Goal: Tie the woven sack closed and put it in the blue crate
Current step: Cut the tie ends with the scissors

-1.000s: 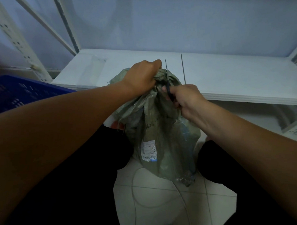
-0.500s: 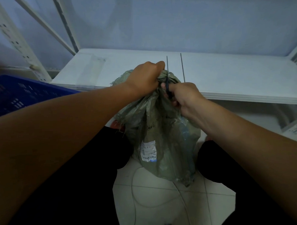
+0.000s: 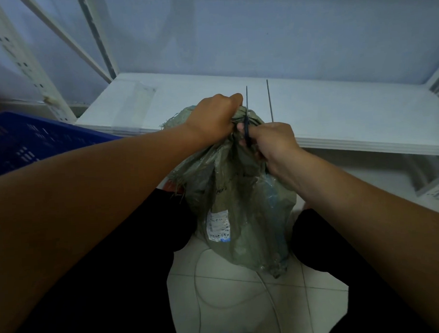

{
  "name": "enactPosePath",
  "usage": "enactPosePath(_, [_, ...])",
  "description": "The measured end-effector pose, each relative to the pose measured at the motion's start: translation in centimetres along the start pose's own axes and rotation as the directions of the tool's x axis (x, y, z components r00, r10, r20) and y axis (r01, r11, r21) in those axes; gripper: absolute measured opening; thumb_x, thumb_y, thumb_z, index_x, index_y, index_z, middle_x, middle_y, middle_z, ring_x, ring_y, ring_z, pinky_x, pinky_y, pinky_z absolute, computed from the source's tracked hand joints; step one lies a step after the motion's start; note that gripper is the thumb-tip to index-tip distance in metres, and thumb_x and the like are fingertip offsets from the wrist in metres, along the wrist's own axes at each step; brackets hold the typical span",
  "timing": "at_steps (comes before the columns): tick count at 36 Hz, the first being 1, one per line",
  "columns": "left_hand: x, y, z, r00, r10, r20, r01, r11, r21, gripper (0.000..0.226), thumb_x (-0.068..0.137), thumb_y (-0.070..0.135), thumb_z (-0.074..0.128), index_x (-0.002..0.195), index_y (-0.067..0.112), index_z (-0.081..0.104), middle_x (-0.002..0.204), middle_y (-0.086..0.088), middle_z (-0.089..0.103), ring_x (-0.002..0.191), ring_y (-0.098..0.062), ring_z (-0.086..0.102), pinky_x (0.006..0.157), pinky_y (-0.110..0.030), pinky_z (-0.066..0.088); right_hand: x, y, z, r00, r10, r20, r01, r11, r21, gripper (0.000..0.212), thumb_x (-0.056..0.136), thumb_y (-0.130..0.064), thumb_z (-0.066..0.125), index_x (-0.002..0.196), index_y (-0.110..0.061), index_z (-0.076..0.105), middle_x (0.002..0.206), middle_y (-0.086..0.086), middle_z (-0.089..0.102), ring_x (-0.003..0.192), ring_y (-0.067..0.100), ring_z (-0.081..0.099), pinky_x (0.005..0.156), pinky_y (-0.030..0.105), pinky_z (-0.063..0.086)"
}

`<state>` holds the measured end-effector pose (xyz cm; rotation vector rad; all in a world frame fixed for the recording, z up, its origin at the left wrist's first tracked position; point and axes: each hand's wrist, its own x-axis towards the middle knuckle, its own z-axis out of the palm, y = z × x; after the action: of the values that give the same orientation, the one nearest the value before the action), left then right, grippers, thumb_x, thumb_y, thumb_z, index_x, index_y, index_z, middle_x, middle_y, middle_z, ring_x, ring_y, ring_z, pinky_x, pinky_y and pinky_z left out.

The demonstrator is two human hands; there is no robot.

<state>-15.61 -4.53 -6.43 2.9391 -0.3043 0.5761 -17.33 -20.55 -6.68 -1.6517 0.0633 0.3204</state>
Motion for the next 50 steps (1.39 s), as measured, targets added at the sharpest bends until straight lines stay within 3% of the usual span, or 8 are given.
enactPosePath(10, [0.4, 1.1, 0.1, 0.999, -0.011, 0.037, 0.011, 1.000, 0.003, 0.020, 0.082, 0.005, 0.056, 0.090, 0.011, 0.038, 0.076, -0.013, 0.050, 0.066, -0.031, 0.047, 0.055, -0.035, 0.030, 0.8, 0.3, 0.1, 0.991, -0.092, -0.097, 0.077, 0.985, -0.153, 0.041, 0.079, -0.038, 0.084, 0.054, -0.017, 0.059, 0.067, 0.011, 0.074, 0.054, 0.022, 0.056, 0.058, 0.034, 0.050])
enactPosePath(16, [0.8, 2.3, 0.5, 0.999, -0.014, 0.047, 0.014, 1.000, 0.005, 0.023, 0.086, 0.014, 0.058, 0.090, 0.012, 0.036, 0.076, -0.008, 0.044, 0.068, -0.028, 0.041, 0.058, -0.035, 0.028, 1.9, 0.7, -0.2, 0.971, -0.161, -0.176, 0.121, 0.968, -0.218, 0.036, 0.085, -0.032, 0.080, 0.067, -0.018, 0.052, 0.070, 0.006, 0.061, 0.061, 0.025, 0.060, 0.061, 0.036, 0.057])
enactPosePath(19, [1.3, 3.0, 0.8, 0.998, -0.032, 0.061, 0.032, 0.999, 0.004, 0.021, 0.087, 0.017, 0.057, 0.091, 0.013, 0.036, 0.078, -0.008, 0.045, 0.069, -0.030, 0.043, 0.060, -0.035, 0.030, 2.6, 0.9, -0.3, 0.964, -0.171, -0.204, 0.120, 0.964, -0.238, 0.033, 0.085, -0.030, 0.078, 0.068, -0.019, 0.052, 0.074, 0.008, 0.063, 0.072, 0.035, 0.068, 0.068, 0.050, 0.063])
enactPosePath(25, [2.7, 4.8, 1.5, 0.989, -0.125, 0.076, 0.125, 0.992, 0.004, 0.015, 0.088, 0.013, 0.052, 0.091, 0.013, 0.037, 0.081, -0.008, 0.044, 0.070, -0.028, 0.043, 0.061, -0.034, 0.031, 3.7, 1.1, -1.5, 0.969, -0.139, -0.204, 0.105, 0.980, -0.171, 0.025, 0.091, -0.018, 0.072, 0.074, -0.012, 0.056, 0.076, 0.017, 0.062, 0.059, 0.028, 0.065, 0.049, 0.036, 0.061])
enactPosePath(36, [6.6, 8.3, 6.4, 0.936, -0.330, 0.123, 0.345, 0.929, -0.135, 0.009, 0.093, 0.017, 0.058, 0.098, 0.010, 0.055, 0.102, -0.012, 0.064, 0.090, -0.032, 0.064, 0.066, -0.034, 0.041, 8.2, 2.1, -5.2, 0.944, -0.170, -0.283, 0.071, 0.942, -0.329, 0.022, 0.089, -0.021, 0.060, 0.069, -0.014, 0.053, 0.083, 0.018, 0.069, 0.083, 0.040, 0.071, 0.073, 0.056, 0.060])
enactPosePath(39, [7.5, 9.2, 8.5, 0.888, -0.441, 0.129, 0.459, 0.852, -0.252, 0.012, 0.094, 0.021, 0.058, 0.089, 0.013, 0.051, 0.102, -0.011, 0.066, 0.092, -0.031, 0.065, 0.066, -0.032, 0.042, 9.1, 1.6, -6.6, 0.934, -0.238, -0.267, 0.101, 0.892, -0.441, 0.020, 0.093, -0.021, 0.061, 0.076, -0.013, 0.056, 0.082, 0.011, 0.066, 0.082, 0.031, 0.067, 0.076, 0.043, 0.058])
enactPosePath(44, [9.3, 11.3, 12.2, 0.776, -0.606, 0.177, 0.618, 0.675, -0.403, 0.015, 0.094, 0.023, 0.057, 0.100, 0.009, 0.056, 0.102, -0.008, 0.066, 0.091, -0.027, 0.066, 0.065, -0.032, 0.043, 12.5, 1.8, -9.0, 0.924, -0.305, -0.232, 0.114, 0.796, -0.595, 0.024, 0.094, -0.030, 0.064, 0.078, -0.014, 0.056, 0.068, -0.004, 0.055, 0.060, 0.010, 0.050, 0.052, 0.027, 0.034])
enactPosePath(50, [11.2, 13.5, 15.1, 0.740, -0.641, 0.204, 0.659, 0.630, -0.411, 0.010, 0.098, 0.021, 0.052, 0.103, 0.013, 0.049, 0.100, -0.004, 0.061, 0.084, -0.021, 0.059, 0.068, -0.032, 0.041, 15.2, 2.8, -11.2, 0.905, -0.305, -0.296, 0.049, 0.767, -0.640, 0.022, 0.093, -0.034, 0.063, 0.086, -0.013, 0.061, 0.084, 0.003, 0.065, 0.072, 0.020, 0.060, 0.048, 0.025, 0.030])
